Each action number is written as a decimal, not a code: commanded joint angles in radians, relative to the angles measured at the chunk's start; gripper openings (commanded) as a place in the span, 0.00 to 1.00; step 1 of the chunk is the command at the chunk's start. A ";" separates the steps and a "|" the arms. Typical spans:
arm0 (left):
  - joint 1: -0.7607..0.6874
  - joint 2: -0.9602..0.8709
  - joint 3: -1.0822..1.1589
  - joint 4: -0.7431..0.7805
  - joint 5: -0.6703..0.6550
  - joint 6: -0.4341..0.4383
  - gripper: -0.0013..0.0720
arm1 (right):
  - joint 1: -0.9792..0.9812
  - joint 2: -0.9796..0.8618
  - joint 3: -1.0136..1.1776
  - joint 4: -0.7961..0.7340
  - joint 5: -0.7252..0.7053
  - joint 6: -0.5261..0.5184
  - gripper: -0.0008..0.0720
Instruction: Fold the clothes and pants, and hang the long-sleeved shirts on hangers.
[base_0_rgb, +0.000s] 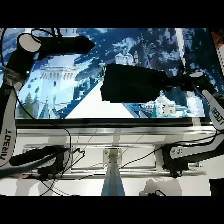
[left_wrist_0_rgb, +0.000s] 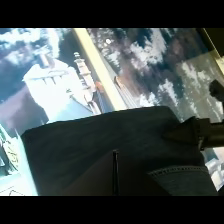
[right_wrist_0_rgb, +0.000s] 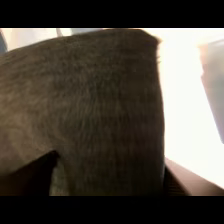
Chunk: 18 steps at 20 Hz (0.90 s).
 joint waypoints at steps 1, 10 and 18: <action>0.000 0.001 0.000 0.002 0.000 0.000 0.06 | 0.085 -0.086 0.102 0.026 -0.009 0.061 0.24; 0.004 0.085 0.000 0.598 -0.043 -0.034 0.05 | -0.109 0.112 0.286 -0.293 0.017 0.159 0.04; 0.011 0.246 0.000 1.126 -0.318 -0.258 0.06 | -0.645 0.301 0.286 -0.695 0.124 0.532 0.04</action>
